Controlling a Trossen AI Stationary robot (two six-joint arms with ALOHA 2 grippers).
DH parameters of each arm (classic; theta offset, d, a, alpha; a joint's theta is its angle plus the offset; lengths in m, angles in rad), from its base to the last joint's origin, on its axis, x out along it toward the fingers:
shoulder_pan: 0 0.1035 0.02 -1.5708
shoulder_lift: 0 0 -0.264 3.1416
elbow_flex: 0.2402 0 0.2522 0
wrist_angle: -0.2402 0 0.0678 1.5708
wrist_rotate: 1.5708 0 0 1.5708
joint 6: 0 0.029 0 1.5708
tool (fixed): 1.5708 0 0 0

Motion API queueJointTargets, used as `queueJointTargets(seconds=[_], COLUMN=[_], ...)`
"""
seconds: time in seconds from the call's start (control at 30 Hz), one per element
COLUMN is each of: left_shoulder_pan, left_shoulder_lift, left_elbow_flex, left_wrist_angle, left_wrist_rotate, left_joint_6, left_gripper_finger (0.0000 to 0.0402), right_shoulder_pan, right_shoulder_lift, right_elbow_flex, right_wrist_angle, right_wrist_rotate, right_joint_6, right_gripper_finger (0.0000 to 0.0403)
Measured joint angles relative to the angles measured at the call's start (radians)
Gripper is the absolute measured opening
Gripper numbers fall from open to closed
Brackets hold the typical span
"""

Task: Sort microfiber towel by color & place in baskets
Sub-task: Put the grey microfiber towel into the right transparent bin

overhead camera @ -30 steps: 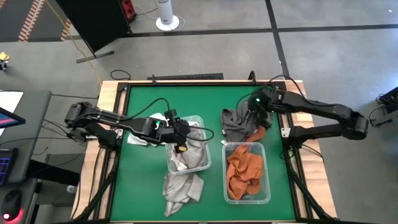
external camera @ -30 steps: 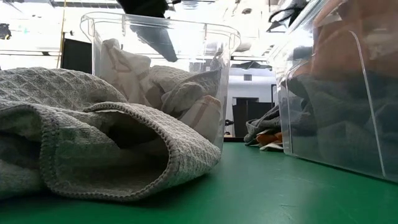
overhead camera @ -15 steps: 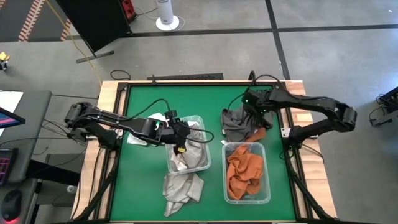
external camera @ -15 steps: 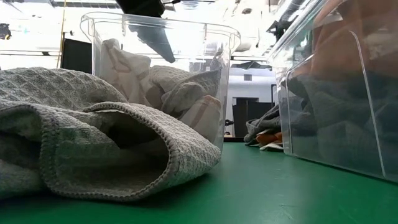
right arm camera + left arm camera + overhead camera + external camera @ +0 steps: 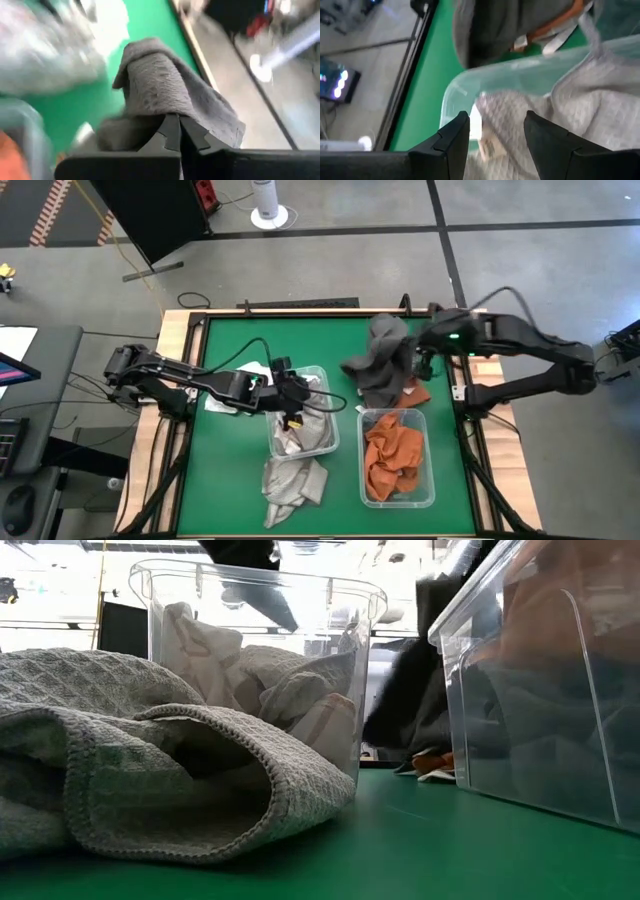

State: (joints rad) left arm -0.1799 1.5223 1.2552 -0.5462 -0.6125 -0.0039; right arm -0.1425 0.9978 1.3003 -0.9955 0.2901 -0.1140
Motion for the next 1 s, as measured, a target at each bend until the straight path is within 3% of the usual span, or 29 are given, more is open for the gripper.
queueJointTargets(seconds=[0.13, 0.23, 0.53, 0.77, 1.0], left_shoulder_pan=[0.007, 0.028, 0.120, 0.123, 0.123], left_shoulder_lift=[0.000, 0.000, 0.002, 0.003, 0.019], left_elbow_flex=[-0.001, -0.001, -0.001, -0.001, -0.001], left_wrist_angle=[0.161, 0.267, 0.484, 0.523, 0.700], left_wrist_rotate=[0.013, 0.077, 0.388, 0.399, 0.411], left_joint_6=[0.138, 0.213, 0.186, 0.171, 0.156], left_gripper_finger=[0.0180, 0.0180, 0.0180, 0.0180, 0.0183], right_shoulder_pan=[0.096, 0.176, 0.438, 0.627, 0.634], right_shoulder_lift=[-0.051, -0.083, -0.094, -0.065, -0.015], right_elbow_flex=[0.091, 0.135, 0.217, 0.303, 0.301], right_wrist_angle=[0.143, 0.298, 0.429, 0.573, 0.551], right_wrist_rotate=[0.027, 0.030, 0.024, 0.021, 0.025], right_joint_6=[-0.020, -0.072, -0.092, -0.094, -0.067], right_gripper_finger=[0.0017, 0.0017, 0.0017, 0.0017, 0.0018])
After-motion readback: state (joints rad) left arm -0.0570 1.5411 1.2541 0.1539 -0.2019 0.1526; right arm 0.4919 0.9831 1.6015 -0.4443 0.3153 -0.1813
